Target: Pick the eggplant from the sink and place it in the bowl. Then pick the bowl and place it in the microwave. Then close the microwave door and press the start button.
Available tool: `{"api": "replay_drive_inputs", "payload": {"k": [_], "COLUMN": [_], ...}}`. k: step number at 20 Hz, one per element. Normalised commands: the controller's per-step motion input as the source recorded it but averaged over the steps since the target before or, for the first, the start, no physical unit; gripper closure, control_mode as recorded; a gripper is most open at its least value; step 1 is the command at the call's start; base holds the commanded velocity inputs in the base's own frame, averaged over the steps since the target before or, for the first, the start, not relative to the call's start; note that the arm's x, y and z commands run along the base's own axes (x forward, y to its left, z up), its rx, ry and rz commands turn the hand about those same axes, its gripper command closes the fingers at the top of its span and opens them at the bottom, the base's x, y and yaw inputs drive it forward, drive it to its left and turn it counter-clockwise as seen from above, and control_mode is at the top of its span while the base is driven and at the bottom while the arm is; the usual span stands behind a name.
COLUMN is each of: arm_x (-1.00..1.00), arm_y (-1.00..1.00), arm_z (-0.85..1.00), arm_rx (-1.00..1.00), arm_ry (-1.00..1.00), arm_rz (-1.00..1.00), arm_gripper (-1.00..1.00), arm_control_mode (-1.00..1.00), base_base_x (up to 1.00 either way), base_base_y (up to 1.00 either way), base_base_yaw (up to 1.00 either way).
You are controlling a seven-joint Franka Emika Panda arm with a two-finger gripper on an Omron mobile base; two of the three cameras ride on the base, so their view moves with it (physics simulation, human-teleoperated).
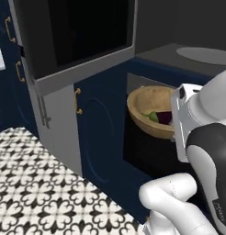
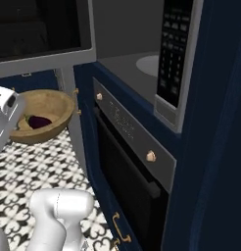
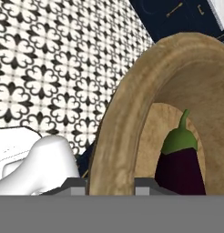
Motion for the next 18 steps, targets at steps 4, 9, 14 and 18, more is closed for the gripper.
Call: {"api": "replay_drive_inputs", "payload": {"k": [4, 9, 14, 18], "arm_x": [0.0, 0.0, 0.0, 0.0], "arm_y": [0.0, 0.0, 0.0, 0.0], "arm_z": [0.0, 0.0, 0.0, 0.0], "arm_rx": [0.0, 0.0, 0.0, 0.0], "arm_ry": [0.0, 0.0, 0.0, 0.0], "arm_rz": [0.0, 0.0, 0.0, 0.0], "arm_gripper": [1.0, 1.0, 1.0, 1.0], "arm_control_mode": [1.0, 1.0, 1.0, 1.0], "base_base_x": [0.32, 0.24, 0.37, 0.46], "base_base_y": [0.59, 0.28, 0.0, -0.02], "base_base_yaw": [-0.15, -0.16, -0.16, -0.08]}}
